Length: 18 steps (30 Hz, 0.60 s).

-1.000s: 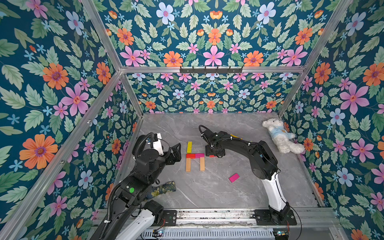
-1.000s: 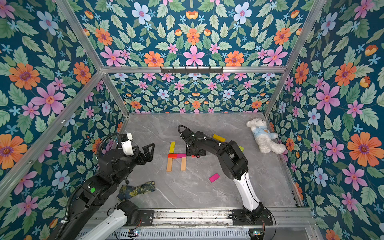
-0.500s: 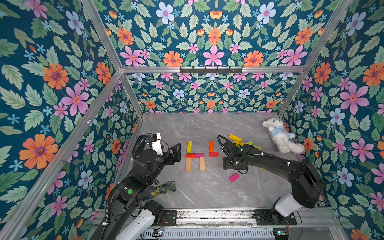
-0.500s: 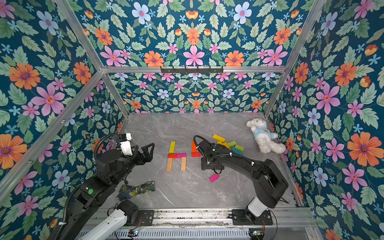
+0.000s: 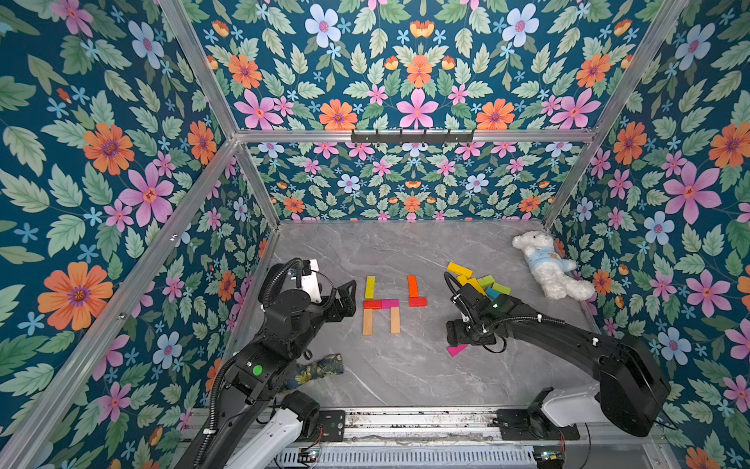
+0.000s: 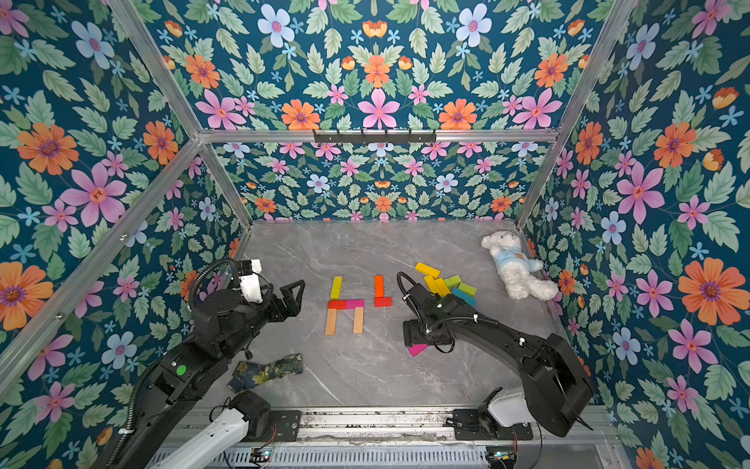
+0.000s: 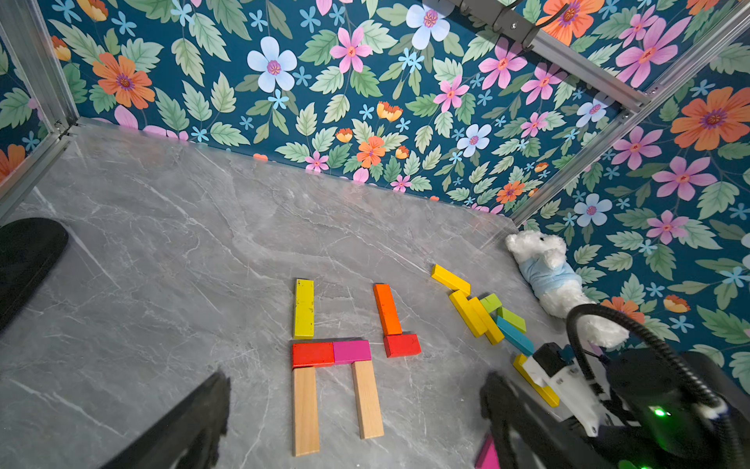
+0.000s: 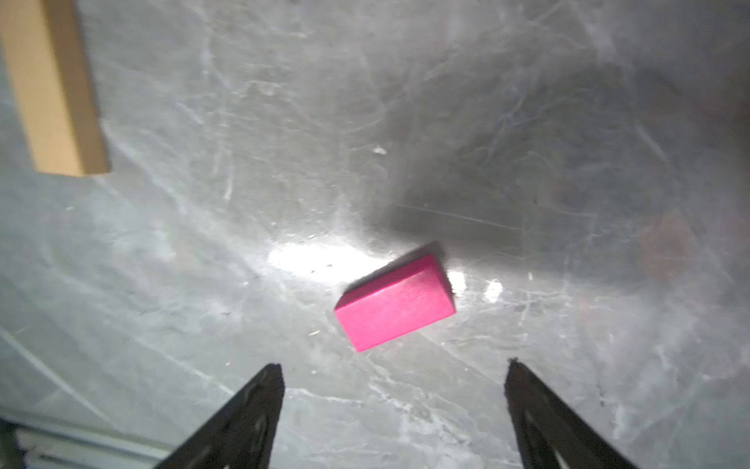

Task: Assemble the letter h with building blocks
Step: Assemble the building block at the center of the board, then pick up the building block from the center of the board.

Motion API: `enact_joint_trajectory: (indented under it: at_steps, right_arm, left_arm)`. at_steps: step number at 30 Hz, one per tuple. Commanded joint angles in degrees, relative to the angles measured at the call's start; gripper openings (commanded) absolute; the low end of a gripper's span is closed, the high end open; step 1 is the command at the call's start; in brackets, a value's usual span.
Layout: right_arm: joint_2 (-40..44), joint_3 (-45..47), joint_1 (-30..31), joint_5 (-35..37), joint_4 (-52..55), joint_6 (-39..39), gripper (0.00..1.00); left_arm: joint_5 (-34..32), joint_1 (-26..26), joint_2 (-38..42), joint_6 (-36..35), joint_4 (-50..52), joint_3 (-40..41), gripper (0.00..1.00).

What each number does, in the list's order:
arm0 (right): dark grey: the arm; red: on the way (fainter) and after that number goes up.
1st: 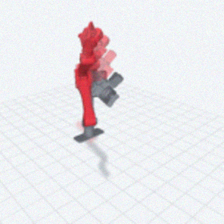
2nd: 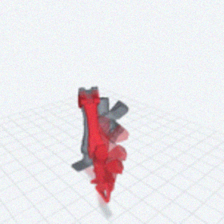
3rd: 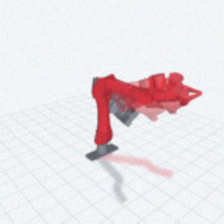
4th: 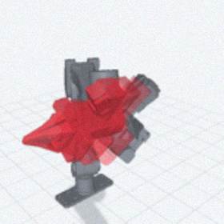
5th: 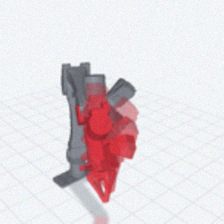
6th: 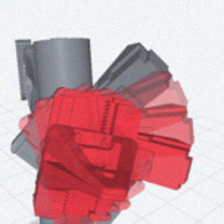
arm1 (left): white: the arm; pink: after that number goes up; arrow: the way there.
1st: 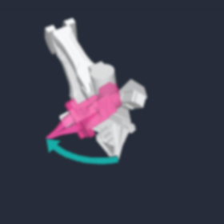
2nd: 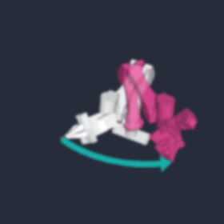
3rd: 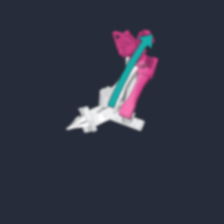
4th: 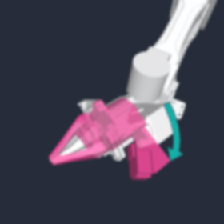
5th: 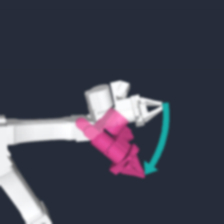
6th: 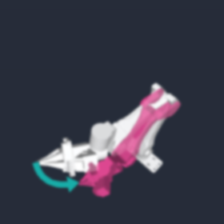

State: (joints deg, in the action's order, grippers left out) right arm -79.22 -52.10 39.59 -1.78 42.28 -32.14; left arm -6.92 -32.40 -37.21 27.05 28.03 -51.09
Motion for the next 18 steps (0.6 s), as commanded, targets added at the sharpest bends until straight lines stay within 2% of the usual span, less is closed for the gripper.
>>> enact_joint_trajectory:
  at_steps: [1, 9, 18]
  right_arm:
    - [-1.03, -1.03, -0.31, -3.02, 1.78, 4.52, 0.9]
    - [-8.02, -1.59, -0.54, -5.04, 0.86, 9.38, 0.94]
    - [-13.36, -3.49, -0.14, -2.44, 1.65, 11.96, 0.93]
  left_arm:
    - [0.19, -0.03, -0.23, -0.16, -1.21, 0.28, 1.0]
    - [0.41, -0.03, -0.53, -0.11, -1.41, 0.29, 0.99]
    - [-0.4, -0.03, -0.23, -0.15, -1.07, 0.03, 1.0]
